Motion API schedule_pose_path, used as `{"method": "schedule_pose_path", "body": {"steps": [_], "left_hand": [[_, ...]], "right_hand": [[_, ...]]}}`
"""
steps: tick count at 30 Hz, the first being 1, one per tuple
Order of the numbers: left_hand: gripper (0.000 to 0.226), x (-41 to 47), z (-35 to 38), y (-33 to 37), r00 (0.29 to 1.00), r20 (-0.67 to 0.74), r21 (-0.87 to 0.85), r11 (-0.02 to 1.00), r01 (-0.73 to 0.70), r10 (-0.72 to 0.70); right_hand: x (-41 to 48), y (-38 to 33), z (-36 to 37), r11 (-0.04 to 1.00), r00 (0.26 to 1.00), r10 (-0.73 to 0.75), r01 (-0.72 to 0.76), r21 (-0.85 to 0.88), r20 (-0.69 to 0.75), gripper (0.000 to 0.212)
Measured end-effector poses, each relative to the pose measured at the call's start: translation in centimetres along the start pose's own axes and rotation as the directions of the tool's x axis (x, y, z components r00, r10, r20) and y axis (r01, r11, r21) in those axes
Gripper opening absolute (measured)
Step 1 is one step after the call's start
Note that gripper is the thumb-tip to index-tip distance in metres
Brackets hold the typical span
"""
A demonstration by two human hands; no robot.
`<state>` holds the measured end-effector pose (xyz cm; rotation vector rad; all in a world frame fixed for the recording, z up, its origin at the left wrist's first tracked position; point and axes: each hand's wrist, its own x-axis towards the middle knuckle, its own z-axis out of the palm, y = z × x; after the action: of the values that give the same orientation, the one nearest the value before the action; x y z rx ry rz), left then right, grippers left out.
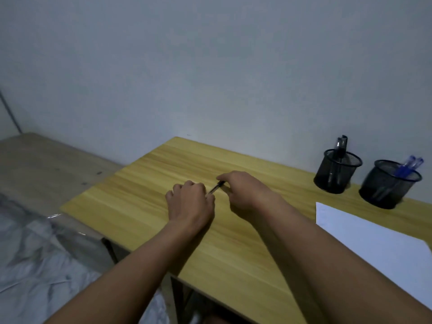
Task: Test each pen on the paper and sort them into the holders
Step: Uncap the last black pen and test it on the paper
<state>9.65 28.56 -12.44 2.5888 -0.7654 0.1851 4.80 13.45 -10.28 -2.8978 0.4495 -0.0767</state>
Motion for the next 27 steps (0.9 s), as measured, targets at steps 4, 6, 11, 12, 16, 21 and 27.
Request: {"method": "schedule_pose_path", "body": {"steps": [4,6,11,12,16,21,27], "left_hand": [[0.025,0.4,0.3,-0.8,0.996,-0.075,-0.011,0.999,-0.047,0.046],[0.024,0.8,0.3,-1.0,0.992,-0.111,-0.020,0.997,-0.069,0.066],[0.026,1.3,-0.4,-0.4,0.971,-0.222,-0.098,0.989,-0.115,0.090],[0.029,1.4,-0.6,0.0,0.965,-0.251,-0.133,0.984,-0.114,0.078],[0.069,1.5,-1.6,2.3,0.937,-0.349,-0.396,0.902,-0.173,0.026],[0.075,1.1,-1.5,6.4,0.993,-0.106,-0.627,0.771,-0.111,0.057],[0.024,0.6,-1.5,11.3,0.949,0.206,-0.850,0.524,0.054,0.237]], "right_hand": [[1.2,0.2,1.2,0.994,0.998,-0.047,0.042,-0.104,-0.048,0.028],[1.3,0.3,1.5,0.989,0.992,-0.065,0.050,-0.141,-0.106,0.023],[0.4,-0.1,1.1,0.971,0.963,-0.081,0.018,-0.239,-0.257,0.016],[-0.1,-0.2,0.8,0.977,0.958,-0.068,0.006,-0.215,-0.279,0.016],[-2.4,0.1,-1.9,0.995,0.929,0.094,-0.084,0.044,-0.357,0.016],[-5.6,1.6,-5.3,0.683,0.854,0.457,-0.157,0.714,-0.249,0.007],[-10.5,4.0,-7.9,0.105,0.804,0.586,0.046,0.993,-0.099,0.010]]}}
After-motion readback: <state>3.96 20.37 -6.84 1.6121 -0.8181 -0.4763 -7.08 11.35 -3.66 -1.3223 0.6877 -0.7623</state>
